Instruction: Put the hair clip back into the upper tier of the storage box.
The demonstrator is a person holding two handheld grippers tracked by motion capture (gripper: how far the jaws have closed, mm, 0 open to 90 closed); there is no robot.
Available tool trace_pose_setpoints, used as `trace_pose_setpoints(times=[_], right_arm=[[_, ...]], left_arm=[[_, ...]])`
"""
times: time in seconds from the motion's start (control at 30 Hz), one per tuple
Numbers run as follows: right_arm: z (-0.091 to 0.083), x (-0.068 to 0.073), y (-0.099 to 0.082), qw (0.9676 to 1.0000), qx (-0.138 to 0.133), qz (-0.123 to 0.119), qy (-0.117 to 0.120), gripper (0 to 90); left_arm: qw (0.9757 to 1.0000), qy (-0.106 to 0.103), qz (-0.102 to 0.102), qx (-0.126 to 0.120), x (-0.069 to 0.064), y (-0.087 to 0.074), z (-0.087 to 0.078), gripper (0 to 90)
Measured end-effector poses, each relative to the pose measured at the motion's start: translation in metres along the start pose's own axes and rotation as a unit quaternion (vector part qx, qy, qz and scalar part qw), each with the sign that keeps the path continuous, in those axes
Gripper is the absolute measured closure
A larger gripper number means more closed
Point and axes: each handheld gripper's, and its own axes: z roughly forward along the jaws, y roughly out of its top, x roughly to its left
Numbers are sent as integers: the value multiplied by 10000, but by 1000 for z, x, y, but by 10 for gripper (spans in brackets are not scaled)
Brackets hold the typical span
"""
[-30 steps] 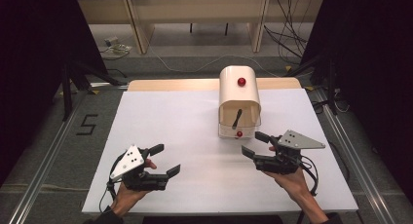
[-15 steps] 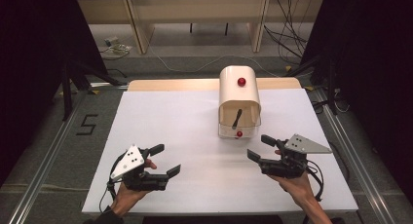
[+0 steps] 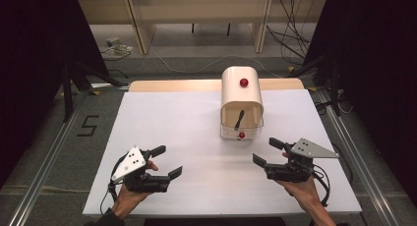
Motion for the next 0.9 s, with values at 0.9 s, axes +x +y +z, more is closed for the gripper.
trace_pose_setpoints(times=[0.9], right_arm=[[-6, 0, -10, 10000, -7, -11, -60, 174]], left_arm=[[10000, -13, 7, 11, 0, 0, 1, 124]])
